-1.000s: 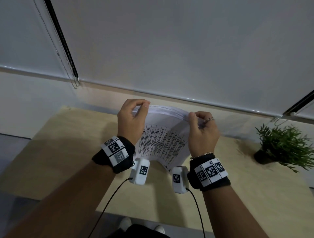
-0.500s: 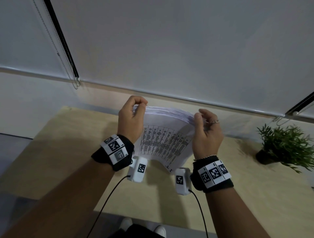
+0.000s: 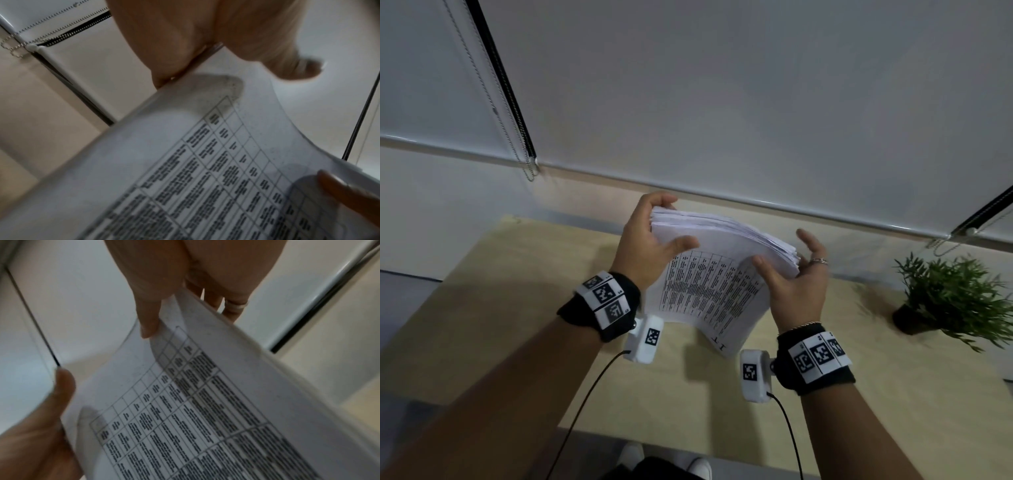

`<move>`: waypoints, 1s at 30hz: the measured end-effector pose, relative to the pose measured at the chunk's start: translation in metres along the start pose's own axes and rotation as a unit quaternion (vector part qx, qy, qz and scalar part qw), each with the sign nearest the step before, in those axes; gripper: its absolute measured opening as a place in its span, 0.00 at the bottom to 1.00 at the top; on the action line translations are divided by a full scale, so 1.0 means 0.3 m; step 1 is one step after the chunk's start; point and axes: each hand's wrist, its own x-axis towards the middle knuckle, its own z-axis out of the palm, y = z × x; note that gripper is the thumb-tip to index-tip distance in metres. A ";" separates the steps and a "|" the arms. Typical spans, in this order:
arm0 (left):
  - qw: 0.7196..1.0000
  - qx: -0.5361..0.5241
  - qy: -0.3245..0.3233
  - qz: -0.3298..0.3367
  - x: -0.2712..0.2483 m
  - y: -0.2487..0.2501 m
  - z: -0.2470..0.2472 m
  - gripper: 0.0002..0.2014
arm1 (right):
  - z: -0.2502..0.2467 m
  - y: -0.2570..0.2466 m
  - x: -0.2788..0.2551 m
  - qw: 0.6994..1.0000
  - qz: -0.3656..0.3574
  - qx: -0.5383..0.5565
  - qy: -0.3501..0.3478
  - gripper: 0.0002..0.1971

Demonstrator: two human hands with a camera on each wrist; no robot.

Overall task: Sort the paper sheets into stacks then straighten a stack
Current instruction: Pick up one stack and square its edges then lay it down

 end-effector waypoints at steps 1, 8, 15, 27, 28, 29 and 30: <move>1.000 0.001 -0.014 -0.026 -0.001 -0.002 -0.005 0.26 | -0.002 0.006 0.005 0.999 0.027 0.010 -0.016 0.29; 1.000 0.003 0.009 -0.014 -0.004 0.001 -0.028 0.19 | -0.031 0.001 0.031 0.998 -0.006 0.036 -0.047 0.09; 0.995 -0.018 -0.035 -0.097 -0.065 -0.080 0.005 0.26 | -0.011 -0.007 -0.002 0.998 -0.052 0.029 0.013 0.17; 0.994 0.004 0.110 0.010 -0.028 0.025 0.115 0.08 | 0.018 -0.029 0.032 0.994 -0.057 -0.004 0.097 0.03; 0.993 0.001 0.118 0.002 -0.020 0.026 0.119 0.07 | 0.021 -0.034 0.033 0.994 -0.060 -0.020 0.093 0.04; 0.992 -0.001 0.127 -0.003 -0.014 0.027 0.119 0.07 | 0.021 -0.033 0.036 0.993 -0.057 -0.030 0.098 0.04; 0.991 0.000 0.134 -0.006 -0.006 0.028 0.120 0.06 | 0.018 -0.031 0.041 0.992 -0.050 -0.027 0.110 0.05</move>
